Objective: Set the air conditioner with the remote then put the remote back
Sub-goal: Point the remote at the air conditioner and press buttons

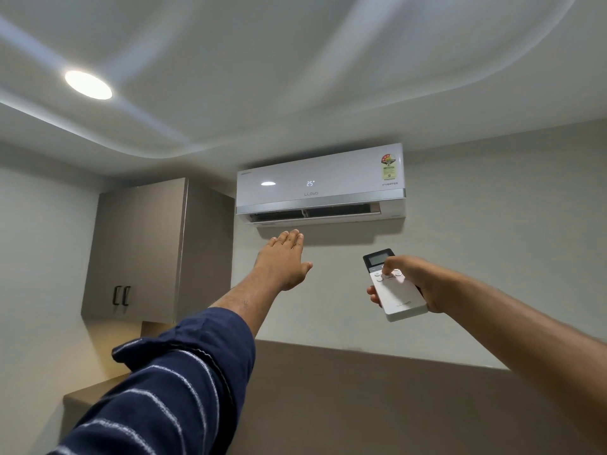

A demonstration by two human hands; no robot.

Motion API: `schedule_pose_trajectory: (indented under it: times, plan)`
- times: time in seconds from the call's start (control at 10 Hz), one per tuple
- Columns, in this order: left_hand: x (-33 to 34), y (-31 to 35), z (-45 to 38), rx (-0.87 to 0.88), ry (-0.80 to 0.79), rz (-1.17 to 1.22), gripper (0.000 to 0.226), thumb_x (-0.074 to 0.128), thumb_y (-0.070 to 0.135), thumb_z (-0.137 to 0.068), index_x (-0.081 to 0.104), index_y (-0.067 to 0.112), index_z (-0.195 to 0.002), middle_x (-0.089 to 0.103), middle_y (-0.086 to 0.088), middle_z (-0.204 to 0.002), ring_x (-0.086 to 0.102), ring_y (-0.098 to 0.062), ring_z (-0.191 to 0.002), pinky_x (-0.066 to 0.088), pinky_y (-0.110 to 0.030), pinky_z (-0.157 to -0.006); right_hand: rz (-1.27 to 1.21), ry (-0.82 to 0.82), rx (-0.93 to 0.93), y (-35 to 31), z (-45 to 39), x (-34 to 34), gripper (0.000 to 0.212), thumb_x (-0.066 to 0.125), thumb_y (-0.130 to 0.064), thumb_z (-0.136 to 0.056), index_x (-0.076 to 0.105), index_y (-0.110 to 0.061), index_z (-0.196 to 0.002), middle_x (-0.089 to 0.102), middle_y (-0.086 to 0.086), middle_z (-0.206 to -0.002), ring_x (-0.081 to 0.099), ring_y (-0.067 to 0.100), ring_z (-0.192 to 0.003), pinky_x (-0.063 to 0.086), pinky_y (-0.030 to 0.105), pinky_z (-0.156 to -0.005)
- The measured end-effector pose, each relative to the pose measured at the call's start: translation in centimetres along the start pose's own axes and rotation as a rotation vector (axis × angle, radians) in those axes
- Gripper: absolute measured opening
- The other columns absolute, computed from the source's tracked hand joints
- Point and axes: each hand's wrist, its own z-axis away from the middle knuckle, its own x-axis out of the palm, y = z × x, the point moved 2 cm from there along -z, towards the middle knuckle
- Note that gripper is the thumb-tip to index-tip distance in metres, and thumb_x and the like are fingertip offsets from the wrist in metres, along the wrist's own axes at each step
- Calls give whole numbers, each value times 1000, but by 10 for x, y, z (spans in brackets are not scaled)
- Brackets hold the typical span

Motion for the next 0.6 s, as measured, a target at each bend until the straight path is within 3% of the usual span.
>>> schedule_pose_trajectory:
  times: [0.3,0.6]
  plan:
    - [6,-8,3,-9,-11,8,69,22,45,-101,-2,9,-155,-5,-7,-164,-1,-22,-152,6,-38,-124,7,-3,-3,2,-1,8,15,44,-9,-84,54,-1,-93,74,17,-61,71,26,-49,58,29,-46]
    - [10,-8,-1,-8,-15,15,70,22,45,-101,-3,9,-155,-6,-7,-164,-2,-22,-152,5,-38,-124,37,37,-16,6,-7,5,14,45,-9,-84,53,-3,-94,75,17,-65,72,27,-53,57,30,-58]
